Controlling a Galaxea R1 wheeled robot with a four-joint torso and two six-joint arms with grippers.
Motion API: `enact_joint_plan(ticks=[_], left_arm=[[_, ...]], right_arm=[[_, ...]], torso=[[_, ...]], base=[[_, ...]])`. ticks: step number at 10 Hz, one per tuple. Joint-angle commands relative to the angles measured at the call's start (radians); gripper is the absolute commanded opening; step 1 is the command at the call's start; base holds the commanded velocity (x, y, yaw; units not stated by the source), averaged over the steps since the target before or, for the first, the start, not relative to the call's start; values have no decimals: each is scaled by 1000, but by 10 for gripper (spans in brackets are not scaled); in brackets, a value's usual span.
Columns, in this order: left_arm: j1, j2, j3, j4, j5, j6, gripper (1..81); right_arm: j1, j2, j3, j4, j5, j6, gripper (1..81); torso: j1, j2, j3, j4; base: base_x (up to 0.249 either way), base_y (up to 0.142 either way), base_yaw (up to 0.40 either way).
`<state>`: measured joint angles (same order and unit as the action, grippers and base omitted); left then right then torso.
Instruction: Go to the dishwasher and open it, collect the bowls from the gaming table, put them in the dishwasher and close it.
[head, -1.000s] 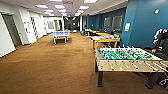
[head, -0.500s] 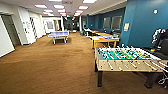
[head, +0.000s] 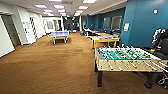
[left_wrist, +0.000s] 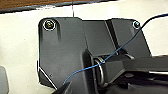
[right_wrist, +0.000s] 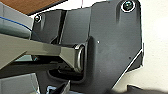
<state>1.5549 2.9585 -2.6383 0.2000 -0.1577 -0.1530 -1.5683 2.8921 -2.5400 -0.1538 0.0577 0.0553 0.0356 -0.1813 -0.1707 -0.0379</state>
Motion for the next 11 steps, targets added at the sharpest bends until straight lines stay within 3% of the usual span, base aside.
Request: enact_joint_plan(ticks=[1,11], left_arm=[[-43,-7,3,-10,43,4,811],[-43,-8,3,-11,38,4,811]], right_arm=[[38,6,-18,-6,-50,0,811],[46,26,-51,-13,-56,-2,811]], torso=[[0,0,0,0],[-1,0,0,0]], base=[[80,0,0],[109,0,0]])
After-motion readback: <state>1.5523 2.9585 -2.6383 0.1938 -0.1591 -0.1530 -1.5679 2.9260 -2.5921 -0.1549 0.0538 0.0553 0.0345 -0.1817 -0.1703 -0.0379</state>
